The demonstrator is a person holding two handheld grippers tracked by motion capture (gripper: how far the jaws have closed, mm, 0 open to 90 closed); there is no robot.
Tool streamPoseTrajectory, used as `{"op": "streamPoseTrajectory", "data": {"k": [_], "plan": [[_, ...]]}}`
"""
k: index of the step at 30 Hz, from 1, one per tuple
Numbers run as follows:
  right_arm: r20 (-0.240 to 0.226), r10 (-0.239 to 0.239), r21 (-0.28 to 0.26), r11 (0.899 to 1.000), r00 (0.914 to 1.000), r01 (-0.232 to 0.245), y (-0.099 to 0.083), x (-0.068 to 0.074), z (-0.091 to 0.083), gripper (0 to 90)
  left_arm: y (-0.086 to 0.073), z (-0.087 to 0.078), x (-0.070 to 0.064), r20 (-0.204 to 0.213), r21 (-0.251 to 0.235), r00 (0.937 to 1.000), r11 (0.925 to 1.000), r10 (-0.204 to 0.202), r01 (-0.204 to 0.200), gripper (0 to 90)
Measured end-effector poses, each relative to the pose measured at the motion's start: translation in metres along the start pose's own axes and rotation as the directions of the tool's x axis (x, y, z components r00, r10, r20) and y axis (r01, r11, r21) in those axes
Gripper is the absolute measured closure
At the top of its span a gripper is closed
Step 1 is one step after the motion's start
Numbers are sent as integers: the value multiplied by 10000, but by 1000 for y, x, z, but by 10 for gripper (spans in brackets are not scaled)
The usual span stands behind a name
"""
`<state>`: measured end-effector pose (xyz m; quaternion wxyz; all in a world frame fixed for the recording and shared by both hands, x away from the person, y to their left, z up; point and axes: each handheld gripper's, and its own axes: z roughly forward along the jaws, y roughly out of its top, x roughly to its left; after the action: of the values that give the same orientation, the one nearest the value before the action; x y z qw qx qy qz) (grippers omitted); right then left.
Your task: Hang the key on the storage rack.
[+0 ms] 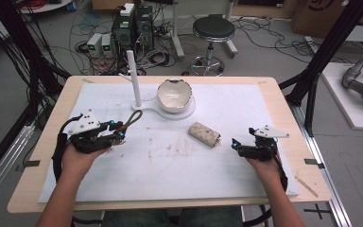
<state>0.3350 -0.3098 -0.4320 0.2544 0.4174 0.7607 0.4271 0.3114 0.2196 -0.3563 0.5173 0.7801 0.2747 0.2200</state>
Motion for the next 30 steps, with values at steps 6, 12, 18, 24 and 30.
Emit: {"op": "streamPoseTrajectory", "data": {"k": [6, 12, 18, 24, 30], "plan": [[20, 11, 77, 10000, 10000, -11, -1, 1, 1, 149, 15, 1, 9, -527, -548, 9980, 9980, -349, 320, 690], [15, -60, 145, 9999, 10000, 59, -1, 2, 2, 149, 27, 6, 13, -1070, -406, 9942, 9992, -78, 35, 691], [26, -71, 184, 9998, 10000, 70, -1, 3, 3, 149, 34, 8, 22, -1421, -547, 9898, 9985, -113, 35, 691], [16, -72, 240, 9997, 10000, 72, -1, 3, 4, 149, 50, 11, 29, -1853, -410, 9826, 9989, 162, -242, 691], [11, -77, 182, 9998, 10000, 77, -1, 2, 4, 149, 68, 16, 38, -2222, -99, 9734, 9982, 556, -593, 691]]}}
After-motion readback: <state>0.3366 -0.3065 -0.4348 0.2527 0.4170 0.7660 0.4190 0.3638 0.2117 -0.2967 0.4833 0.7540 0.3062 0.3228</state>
